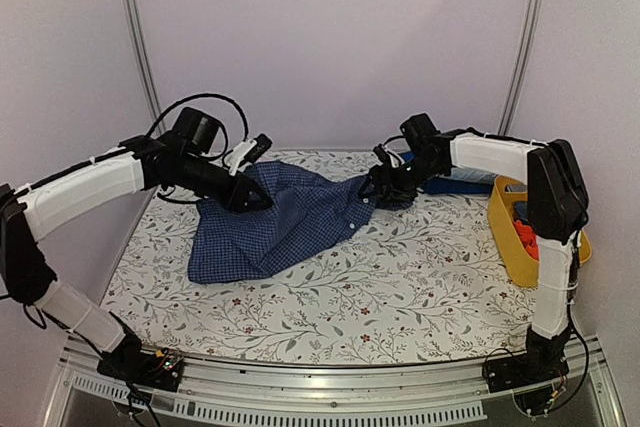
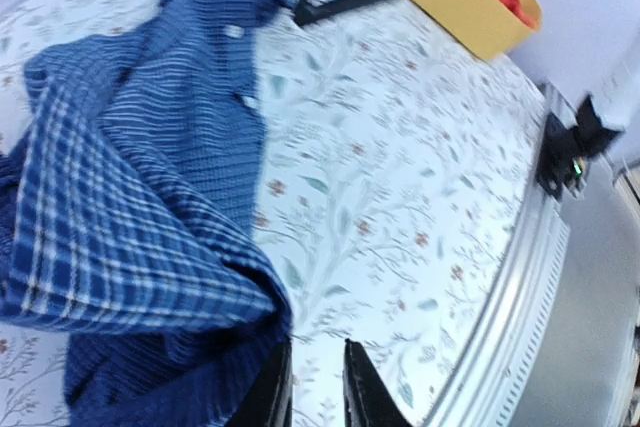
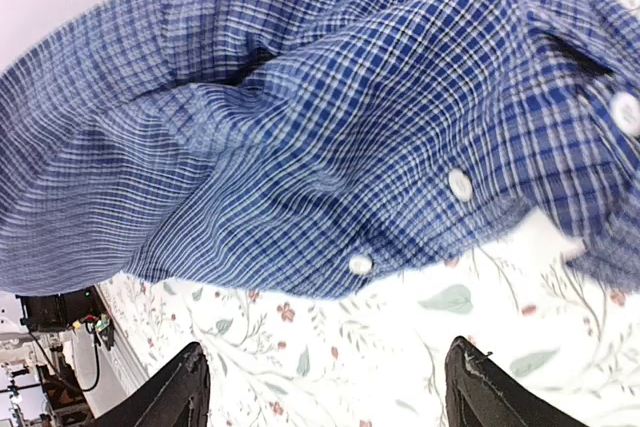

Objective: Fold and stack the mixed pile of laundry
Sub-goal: Flatten out the crumpled T-shirt at the center of the board.

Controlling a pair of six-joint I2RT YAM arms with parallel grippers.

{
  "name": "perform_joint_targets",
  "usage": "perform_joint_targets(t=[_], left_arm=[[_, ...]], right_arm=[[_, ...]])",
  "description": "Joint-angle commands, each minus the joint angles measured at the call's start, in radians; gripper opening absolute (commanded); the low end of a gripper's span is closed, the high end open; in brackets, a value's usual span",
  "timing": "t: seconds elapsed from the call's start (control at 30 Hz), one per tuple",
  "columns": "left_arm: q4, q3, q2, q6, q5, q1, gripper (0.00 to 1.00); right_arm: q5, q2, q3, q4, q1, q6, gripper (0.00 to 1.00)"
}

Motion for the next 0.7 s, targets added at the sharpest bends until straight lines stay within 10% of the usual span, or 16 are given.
perform_joint_targets(t=[0.0,0.13,0.33,0.53,0.67], left_arm=[[-0.101,-0.174,-0.139,0.078,-0.123,-0.176,0.22],[-0.063,-0.269,-0.233,-0.013,-0.192,-0.176,0.58],[0.047,-0.248,-0.226,-0.143,-0.077,0.139,0.7],[0.098,-0.108,-0.052,-0.155,0.051,0.103,0.99],[0.091,-0.024,0.038,-0.094,0.089,0.0,1.0]], right_arm=[[-0.011,-0.238,-0.157,0.003,0.0,-0.064,0.82],[-0.045,-0.233,-0.177,0.006,0.0,-0.077,0.83],[-0.039,-0.111,0.015,-0.028,0.018,-0.088,0.84],[-0.03,0.04,0.24,-0.117,0.036,-0.12,0.84],[-0.027,0.03,0.217,-0.109,0.033,-0.107,0.84]])
